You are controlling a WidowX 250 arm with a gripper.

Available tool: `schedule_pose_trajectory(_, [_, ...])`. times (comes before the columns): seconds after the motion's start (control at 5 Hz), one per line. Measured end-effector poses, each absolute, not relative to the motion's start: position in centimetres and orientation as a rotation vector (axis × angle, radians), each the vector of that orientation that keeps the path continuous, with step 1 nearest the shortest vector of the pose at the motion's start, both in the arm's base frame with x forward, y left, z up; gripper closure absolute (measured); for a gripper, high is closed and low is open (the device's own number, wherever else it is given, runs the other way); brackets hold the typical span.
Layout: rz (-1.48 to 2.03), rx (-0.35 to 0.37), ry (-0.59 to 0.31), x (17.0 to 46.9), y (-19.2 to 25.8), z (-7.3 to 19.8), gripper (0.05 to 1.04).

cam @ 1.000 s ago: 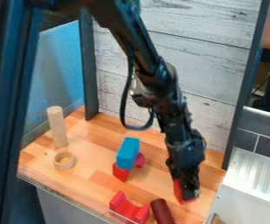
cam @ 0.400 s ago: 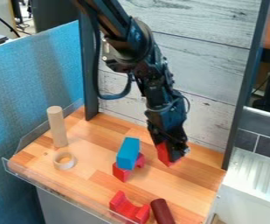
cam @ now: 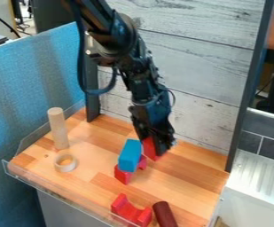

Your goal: Put the red cube on top of the blue block

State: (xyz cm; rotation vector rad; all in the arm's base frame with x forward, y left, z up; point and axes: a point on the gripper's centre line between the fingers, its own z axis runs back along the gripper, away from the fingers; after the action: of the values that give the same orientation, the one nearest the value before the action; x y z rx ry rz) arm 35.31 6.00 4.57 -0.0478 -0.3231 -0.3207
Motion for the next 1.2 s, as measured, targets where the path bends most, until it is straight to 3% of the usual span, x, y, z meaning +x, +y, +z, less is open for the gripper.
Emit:
schedule_pose_trajectory(0.4, [-0.204,-0.067,-0.359,36.4,9.3,6.4,0.497])
schedule_pose_trajectory(1.2, [-0.186,-0.006,-0.298,36.0,10.8,4.7,0.497])
